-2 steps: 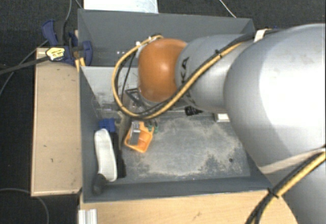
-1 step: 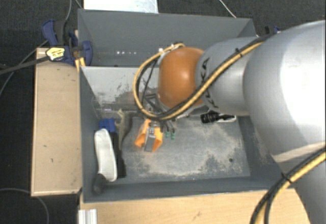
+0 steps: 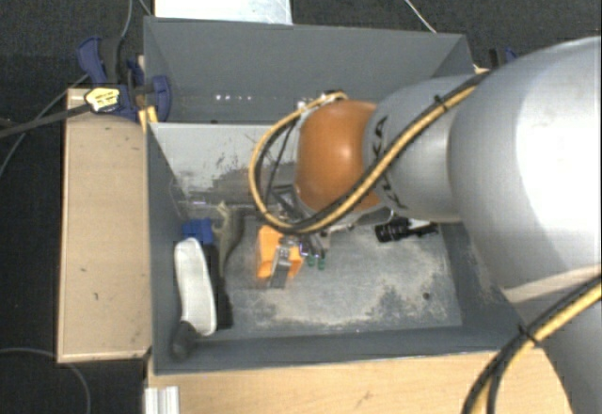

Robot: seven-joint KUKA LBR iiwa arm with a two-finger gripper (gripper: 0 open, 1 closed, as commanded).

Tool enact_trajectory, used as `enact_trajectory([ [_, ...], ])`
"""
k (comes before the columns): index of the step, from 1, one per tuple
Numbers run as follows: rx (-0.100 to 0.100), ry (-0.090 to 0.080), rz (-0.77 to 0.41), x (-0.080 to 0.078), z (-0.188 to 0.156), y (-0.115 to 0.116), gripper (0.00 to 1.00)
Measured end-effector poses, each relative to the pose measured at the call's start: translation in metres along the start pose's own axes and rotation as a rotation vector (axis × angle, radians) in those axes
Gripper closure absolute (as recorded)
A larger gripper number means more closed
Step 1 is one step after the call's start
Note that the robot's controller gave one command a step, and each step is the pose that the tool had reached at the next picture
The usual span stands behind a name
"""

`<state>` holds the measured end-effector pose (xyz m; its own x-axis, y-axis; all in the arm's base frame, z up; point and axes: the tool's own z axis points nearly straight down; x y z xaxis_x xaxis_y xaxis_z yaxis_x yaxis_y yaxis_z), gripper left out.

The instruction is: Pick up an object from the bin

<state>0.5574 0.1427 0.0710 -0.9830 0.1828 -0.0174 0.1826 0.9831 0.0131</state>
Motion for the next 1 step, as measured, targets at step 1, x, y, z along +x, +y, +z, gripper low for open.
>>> enact_trajectory([
  [1, -0.012, -0.019, -0.136, -0.0157, -0.0027, -0.0158, 1.00],
])
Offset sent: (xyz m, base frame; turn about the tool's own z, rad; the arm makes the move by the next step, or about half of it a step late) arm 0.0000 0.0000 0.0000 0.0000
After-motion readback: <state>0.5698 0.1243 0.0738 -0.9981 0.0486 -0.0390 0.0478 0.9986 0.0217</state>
